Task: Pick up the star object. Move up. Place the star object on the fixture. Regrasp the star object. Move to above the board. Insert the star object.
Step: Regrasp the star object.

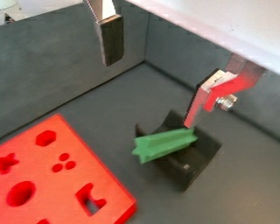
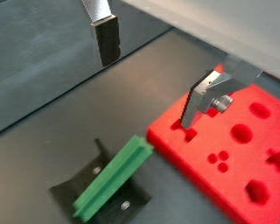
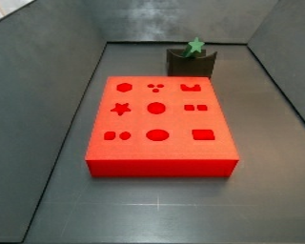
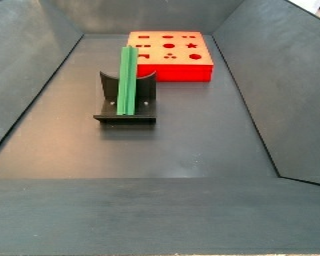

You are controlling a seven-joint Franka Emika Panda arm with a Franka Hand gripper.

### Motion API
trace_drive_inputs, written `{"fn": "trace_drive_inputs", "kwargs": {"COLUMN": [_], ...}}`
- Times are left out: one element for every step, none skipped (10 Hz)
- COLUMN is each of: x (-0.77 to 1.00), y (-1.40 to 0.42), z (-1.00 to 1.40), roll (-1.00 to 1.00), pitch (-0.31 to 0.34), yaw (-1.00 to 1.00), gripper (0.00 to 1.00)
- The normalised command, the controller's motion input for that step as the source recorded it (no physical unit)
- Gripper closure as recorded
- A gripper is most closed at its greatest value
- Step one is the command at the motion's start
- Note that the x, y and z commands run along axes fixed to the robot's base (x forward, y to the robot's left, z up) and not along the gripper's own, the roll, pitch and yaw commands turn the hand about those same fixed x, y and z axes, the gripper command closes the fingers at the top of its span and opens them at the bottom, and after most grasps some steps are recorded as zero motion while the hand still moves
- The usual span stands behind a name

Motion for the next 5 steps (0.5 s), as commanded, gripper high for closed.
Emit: {"fn": "trace_drive_inputs", "kwargs": {"x": [0.01, 0.01, 0.03, 0.04, 0.06], "y": [-0.02, -0.02, -0.02, -0.02, -0.03], "z": [0.01, 0.01, 0.00, 0.00, 0.00], "roll": [1.00, 1.00, 1.00, 1.00, 1.00], "pitch": [0.027, 0.031, 0.040, 0.050, 0.061], "yaw": [0.04, 0.05, 0.05, 0.05, 0.06], "gripper": [0.00, 0.00, 0.00, 0.00, 0.00]}}
